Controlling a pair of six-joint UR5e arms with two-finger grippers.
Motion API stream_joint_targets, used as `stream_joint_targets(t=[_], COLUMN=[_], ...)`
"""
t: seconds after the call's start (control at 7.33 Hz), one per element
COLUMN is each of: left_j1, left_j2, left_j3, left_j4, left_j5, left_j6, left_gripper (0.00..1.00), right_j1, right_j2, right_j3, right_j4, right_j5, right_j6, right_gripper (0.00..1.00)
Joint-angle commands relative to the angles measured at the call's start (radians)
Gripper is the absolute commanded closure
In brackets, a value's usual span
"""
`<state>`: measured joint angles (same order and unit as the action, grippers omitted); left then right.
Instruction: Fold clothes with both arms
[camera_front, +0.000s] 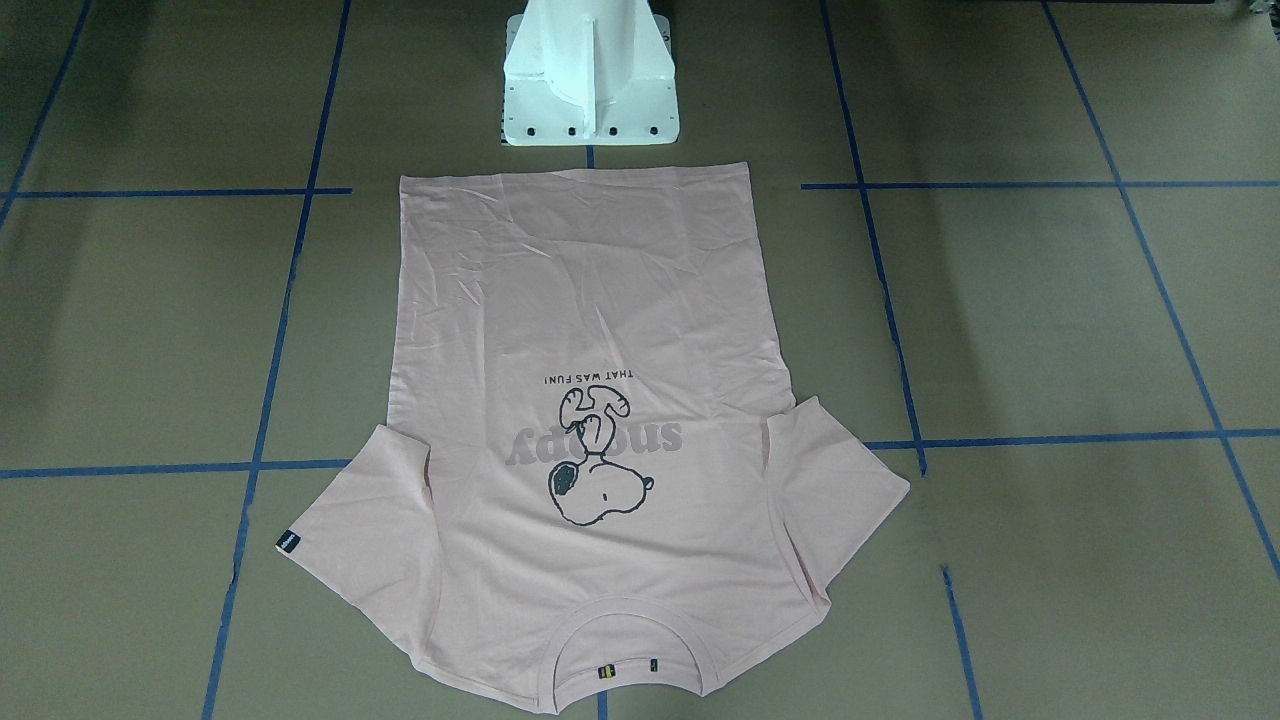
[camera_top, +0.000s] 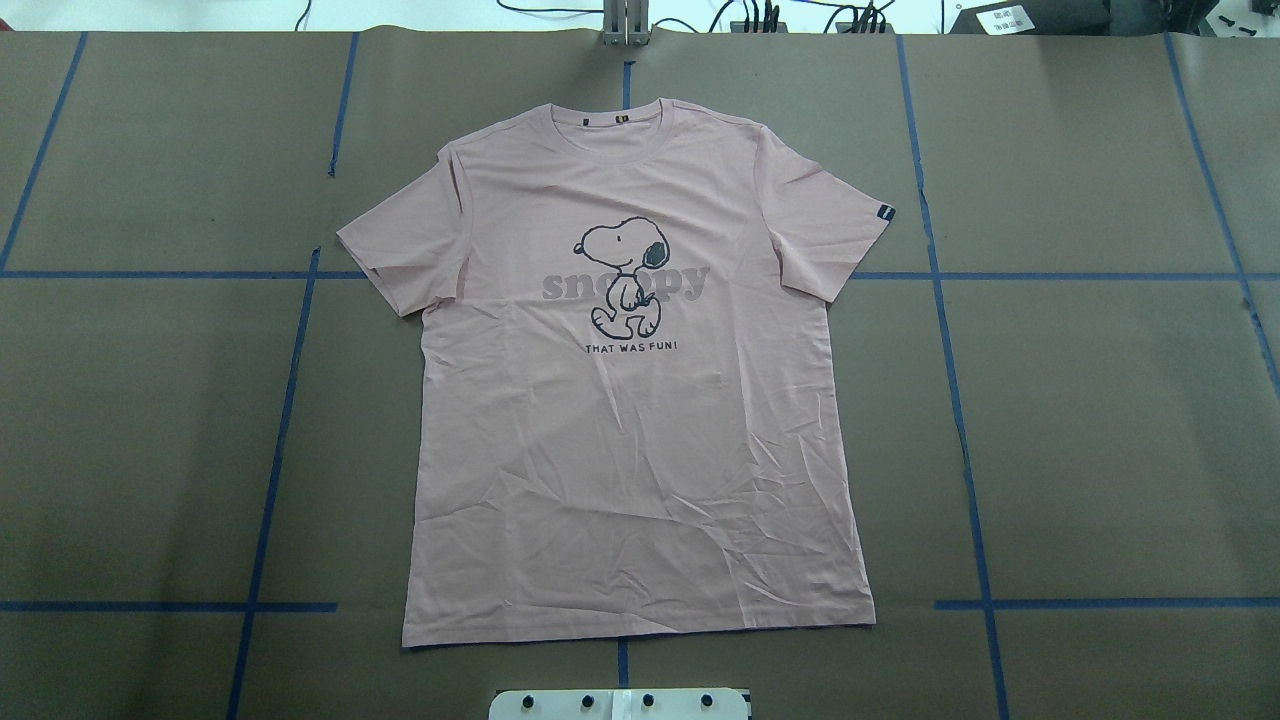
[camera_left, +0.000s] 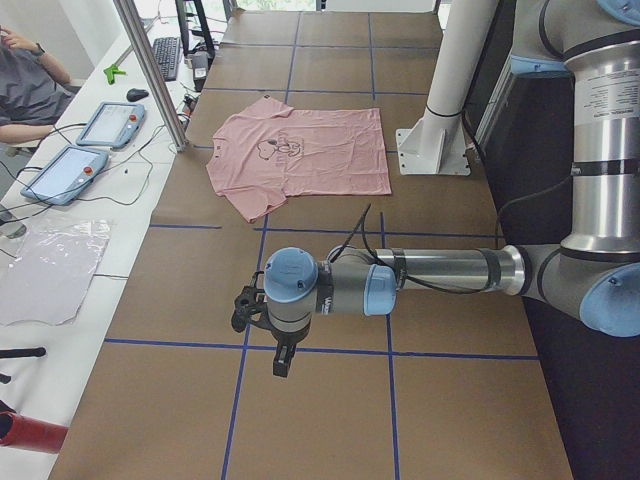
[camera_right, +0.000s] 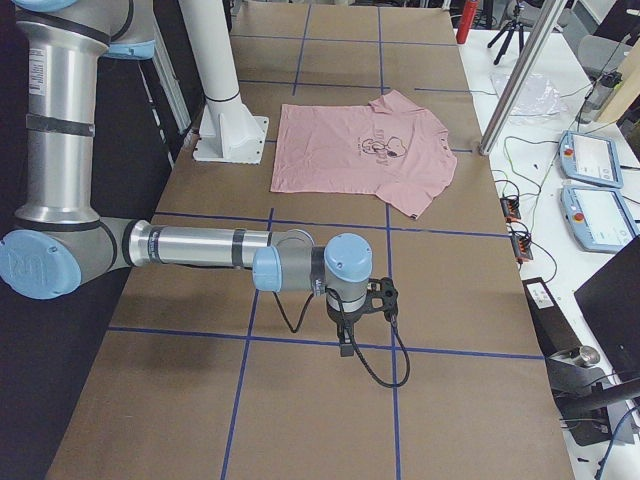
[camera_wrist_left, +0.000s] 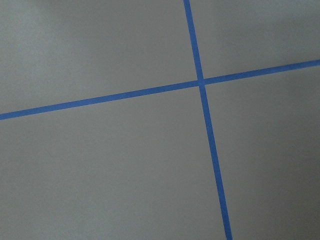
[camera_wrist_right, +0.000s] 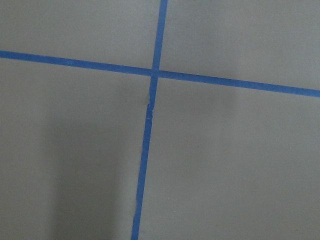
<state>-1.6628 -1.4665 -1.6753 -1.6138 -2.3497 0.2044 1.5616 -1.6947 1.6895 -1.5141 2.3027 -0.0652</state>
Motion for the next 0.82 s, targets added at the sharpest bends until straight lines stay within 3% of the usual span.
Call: stream_joint_targets(t=[0.0, 0.41, 0.68], left_j1=[0.002, 0.005, 0.005], left_j2=[-0.005, -0.005, -0.002], left_j3=[-0.006, -0.008, -0.018], left_j4=[-0.002, -0.041, -0.078], left_j5=[0.001, 0.007, -0.002], left_j6=[0.003, -0.003, -0.003], left_gripper=[0.00, 0.00, 0.00], right_j1=[0.000, -0.002, -0.032], right_j2=[-0.003, 0.009, 0.026], right_j3=[0.001, 0.038, 0.085], right_j4=[0.000, 0.000, 0.107], right_j5=[-0.009, -0.002, -0.006], right_j6=[-0.001, 0.001, 0.016], right_gripper=[0.00, 0.00, 0.00])
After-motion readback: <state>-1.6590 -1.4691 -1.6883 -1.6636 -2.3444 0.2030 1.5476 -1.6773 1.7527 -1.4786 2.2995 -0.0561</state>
